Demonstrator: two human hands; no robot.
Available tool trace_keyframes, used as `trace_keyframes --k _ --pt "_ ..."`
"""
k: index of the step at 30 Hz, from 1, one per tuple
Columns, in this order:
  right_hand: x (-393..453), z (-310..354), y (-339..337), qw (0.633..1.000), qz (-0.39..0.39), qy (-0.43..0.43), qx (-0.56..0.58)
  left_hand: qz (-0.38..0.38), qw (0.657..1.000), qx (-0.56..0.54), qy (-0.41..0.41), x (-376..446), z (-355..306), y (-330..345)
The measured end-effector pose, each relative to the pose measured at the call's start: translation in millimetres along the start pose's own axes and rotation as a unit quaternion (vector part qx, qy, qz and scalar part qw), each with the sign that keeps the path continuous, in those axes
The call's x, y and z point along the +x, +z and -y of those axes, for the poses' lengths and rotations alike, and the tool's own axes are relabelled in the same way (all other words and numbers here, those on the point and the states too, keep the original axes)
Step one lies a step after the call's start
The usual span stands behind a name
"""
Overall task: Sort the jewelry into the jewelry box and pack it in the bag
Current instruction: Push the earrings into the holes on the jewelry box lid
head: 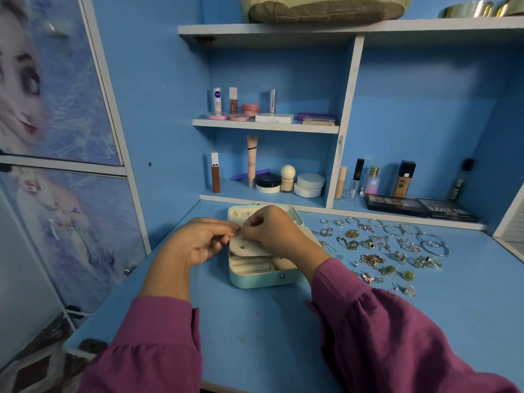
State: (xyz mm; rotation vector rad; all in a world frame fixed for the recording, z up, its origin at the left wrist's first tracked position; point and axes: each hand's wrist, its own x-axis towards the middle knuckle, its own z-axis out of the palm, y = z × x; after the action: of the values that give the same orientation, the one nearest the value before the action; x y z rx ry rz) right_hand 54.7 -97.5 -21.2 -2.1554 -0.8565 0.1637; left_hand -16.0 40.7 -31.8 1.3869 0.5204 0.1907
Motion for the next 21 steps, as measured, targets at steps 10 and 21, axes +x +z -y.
trace_keyframes --k 10,21 --pt "1.1 2.8 -3.5 1.0 0.024 0.001 0.014 0.0 1.0 -0.007 -0.004 -1.9 -0.5 0.9" --pt "3.2 8.9 -18.8 0.996 0.073 -0.024 -0.037 0.001 1.0 -0.011 -0.008 -1.9 -0.6 0.4"
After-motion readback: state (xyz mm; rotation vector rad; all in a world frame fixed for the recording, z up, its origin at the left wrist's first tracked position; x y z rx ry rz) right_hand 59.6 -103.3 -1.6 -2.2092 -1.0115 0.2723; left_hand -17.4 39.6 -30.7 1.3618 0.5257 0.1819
